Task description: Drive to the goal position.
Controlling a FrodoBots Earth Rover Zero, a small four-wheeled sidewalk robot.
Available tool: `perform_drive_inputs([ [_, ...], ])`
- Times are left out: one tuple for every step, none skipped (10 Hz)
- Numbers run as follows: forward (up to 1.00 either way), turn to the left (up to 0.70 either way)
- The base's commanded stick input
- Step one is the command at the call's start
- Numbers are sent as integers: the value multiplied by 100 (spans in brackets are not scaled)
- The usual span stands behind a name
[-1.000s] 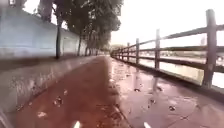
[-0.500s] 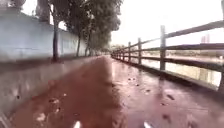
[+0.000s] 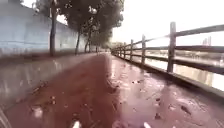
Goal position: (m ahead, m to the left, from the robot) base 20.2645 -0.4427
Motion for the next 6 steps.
perform_drive_inputs([
  [70, 0],
  [70, 0],
  [70, 0],
  [70, 0],
  [70, 0],
  [70, 0],
])
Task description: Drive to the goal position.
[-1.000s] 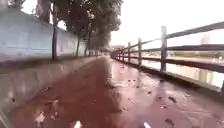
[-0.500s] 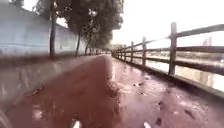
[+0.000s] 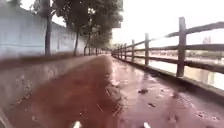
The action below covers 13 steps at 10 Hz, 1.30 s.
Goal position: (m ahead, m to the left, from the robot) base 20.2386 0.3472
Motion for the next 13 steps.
perform_drive_inputs([
  [70, 0],
  [70, 0],
  [70, 0],
  [70, 0],
  [70, 0],
  [70, 0],
  [70, 0],
  [70, 0],
  [70, 0],
  [70, 0],
  [70, 0],
  [70, 0],
  [70, 0],
])
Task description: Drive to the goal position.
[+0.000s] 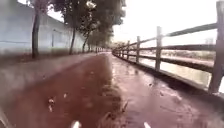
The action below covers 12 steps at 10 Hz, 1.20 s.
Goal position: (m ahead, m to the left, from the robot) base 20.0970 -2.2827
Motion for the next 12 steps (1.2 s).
perform_drive_inputs([
  [70, 0],
  [70, 0],
  [70, 0],
  [70, 0],
  [70, 0],
  [70, 0],
  [70, 0],
  [70, 0],
  [70, 0],
  [70, 0],
  [70, 0],
  [70, 0],
])
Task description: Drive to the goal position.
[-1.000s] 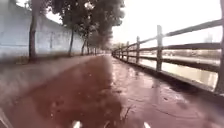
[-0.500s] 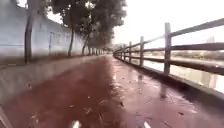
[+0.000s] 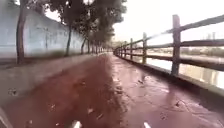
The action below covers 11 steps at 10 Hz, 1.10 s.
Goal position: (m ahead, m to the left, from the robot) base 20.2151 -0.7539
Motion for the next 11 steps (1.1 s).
perform_drive_inputs([
  [70, 0],
  [70, 0],
  [70, 0],
  [70, 0],
  [70, 0],
  [70, 0],
  [70, 0],
  [70, 0],
  [70, 0],
  [70, 0],
  [70, 0],
])
